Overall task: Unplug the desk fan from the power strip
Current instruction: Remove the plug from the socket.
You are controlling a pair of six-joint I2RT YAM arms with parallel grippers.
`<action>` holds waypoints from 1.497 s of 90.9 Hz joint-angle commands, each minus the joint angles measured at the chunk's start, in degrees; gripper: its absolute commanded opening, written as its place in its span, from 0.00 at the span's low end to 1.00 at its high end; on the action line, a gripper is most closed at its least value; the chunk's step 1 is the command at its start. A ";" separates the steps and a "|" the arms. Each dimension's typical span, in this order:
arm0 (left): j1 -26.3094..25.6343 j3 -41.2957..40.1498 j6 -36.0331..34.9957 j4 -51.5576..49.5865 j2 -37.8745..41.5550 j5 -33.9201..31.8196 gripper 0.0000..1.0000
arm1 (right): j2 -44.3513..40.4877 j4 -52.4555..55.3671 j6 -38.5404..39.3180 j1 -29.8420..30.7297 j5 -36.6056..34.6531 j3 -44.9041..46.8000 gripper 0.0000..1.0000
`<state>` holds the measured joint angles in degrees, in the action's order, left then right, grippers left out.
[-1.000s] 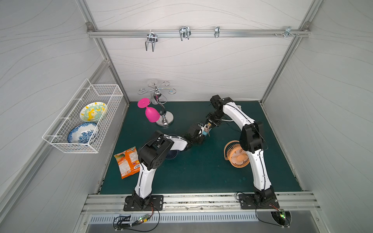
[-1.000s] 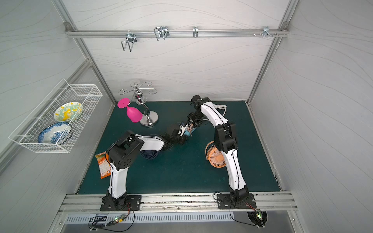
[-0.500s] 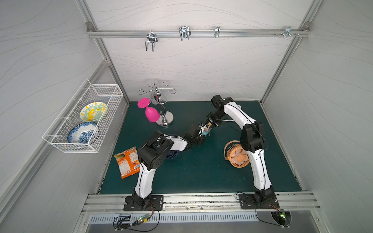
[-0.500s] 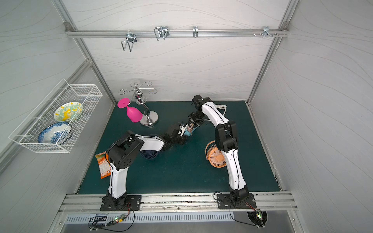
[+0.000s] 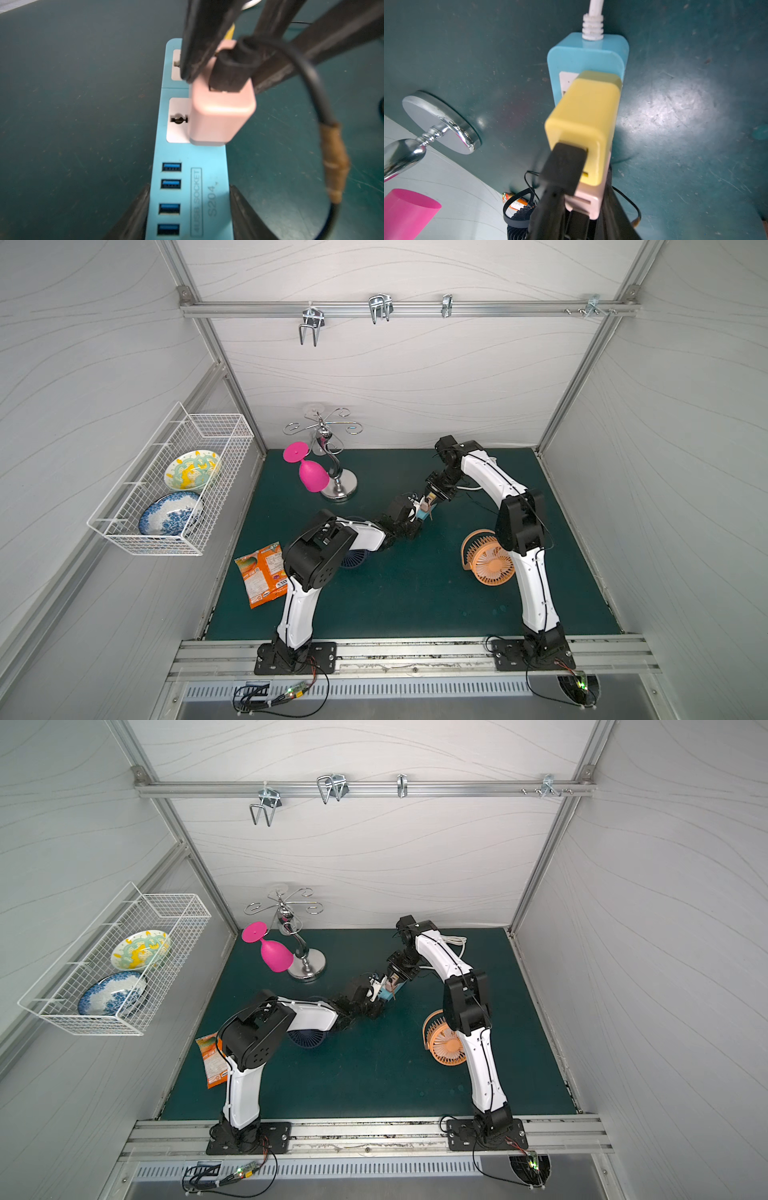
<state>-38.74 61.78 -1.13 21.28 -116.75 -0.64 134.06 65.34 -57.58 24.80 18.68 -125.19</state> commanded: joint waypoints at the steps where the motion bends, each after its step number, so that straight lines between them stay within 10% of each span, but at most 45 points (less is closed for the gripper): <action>1: -0.35 -0.80 0.03 -4.48 -0.83 1.07 0.00 | -3.63 -1.95 0.23 1.78 0.99 -0.82 0.00; 136: -0.15 0.45 -0.35 -7.20 0.04 -3.11 0.01 | -15.09 -5.33 1.02 -1.16 3.01 7.26 0.00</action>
<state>-38.59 61.80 -0.75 20.34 -116.62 -2.24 122.76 60.77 -57.39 23.62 20.53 -120.16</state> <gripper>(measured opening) 0.543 0.280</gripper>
